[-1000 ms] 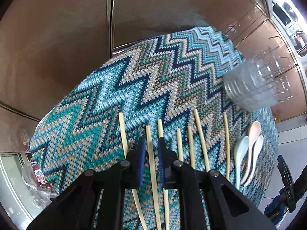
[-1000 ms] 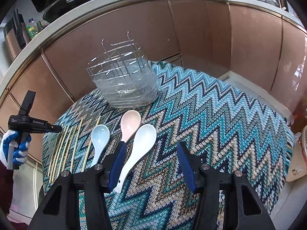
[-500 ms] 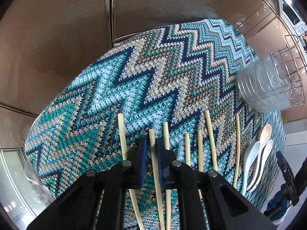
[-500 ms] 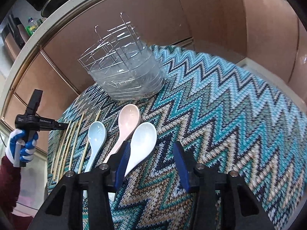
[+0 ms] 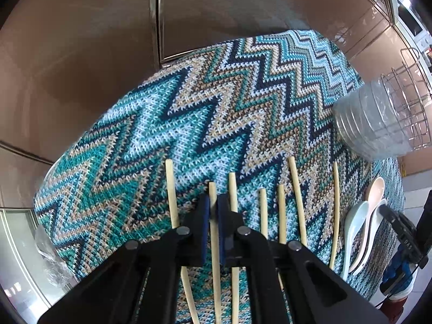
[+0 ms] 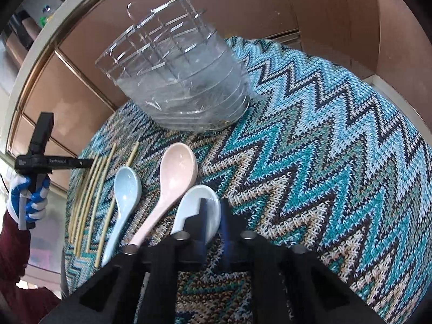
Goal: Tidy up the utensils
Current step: 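Grasp and lift the chopstick with left tool while right tool grasps and lifts the spoon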
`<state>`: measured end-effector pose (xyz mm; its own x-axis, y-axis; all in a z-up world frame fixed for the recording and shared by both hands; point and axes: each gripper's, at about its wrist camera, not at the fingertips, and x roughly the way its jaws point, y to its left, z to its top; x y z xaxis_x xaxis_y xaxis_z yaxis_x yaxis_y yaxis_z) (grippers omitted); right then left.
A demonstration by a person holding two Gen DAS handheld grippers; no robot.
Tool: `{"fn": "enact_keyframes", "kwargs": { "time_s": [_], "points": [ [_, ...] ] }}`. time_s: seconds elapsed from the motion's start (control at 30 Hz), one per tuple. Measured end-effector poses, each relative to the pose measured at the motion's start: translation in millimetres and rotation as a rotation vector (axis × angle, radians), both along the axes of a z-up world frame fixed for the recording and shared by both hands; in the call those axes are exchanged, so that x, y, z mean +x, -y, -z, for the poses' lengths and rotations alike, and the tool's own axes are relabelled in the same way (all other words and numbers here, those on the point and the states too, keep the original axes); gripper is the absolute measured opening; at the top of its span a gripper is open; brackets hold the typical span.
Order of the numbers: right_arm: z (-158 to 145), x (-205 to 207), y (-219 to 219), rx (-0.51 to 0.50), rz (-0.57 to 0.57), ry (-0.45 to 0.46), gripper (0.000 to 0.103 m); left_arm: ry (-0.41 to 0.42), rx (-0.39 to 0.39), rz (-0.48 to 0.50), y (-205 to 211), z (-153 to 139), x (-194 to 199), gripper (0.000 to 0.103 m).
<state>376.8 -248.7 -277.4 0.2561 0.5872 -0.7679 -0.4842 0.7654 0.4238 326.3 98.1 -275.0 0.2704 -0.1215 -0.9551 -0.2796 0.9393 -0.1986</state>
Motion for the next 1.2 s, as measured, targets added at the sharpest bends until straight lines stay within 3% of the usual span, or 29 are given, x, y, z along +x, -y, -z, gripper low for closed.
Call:
{"fn": "enact_keyframes", "kwargs": {
  "time_s": [0.27,0.57,0.83,0.97,1.1,1.2],
  "points": [
    [-26,-33,0,-0.030,0.045,0.117,0.005,0.099,-0.034,-0.031,-10,-19,-25,0.004],
    [-103,-77,16,-0.072,0.155,0.302,0.005,0.302,-0.047,-0.010,-15,-92,-62,0.004],
    [-182,-81,0,-0.057,0.287,0.519,0.005,0.573,-0.097,0.026,9,-189,-43,0.004],
    [-208,-66,-13,-0.069,0.370,0.636,0.005,0.767,-0.123,0.028,31,-240,-19,0.004],
    [-210,-48,-25,-0.116,0.443,0.726,0.005,0.917,-0.152,0.009,55,-265,4,0.004],
    [-200,-38,-37,-0.168,0.489,0.799,0.005,1.004,-0.122,-0.022,76,-268,20,0.004]
  ]
}}
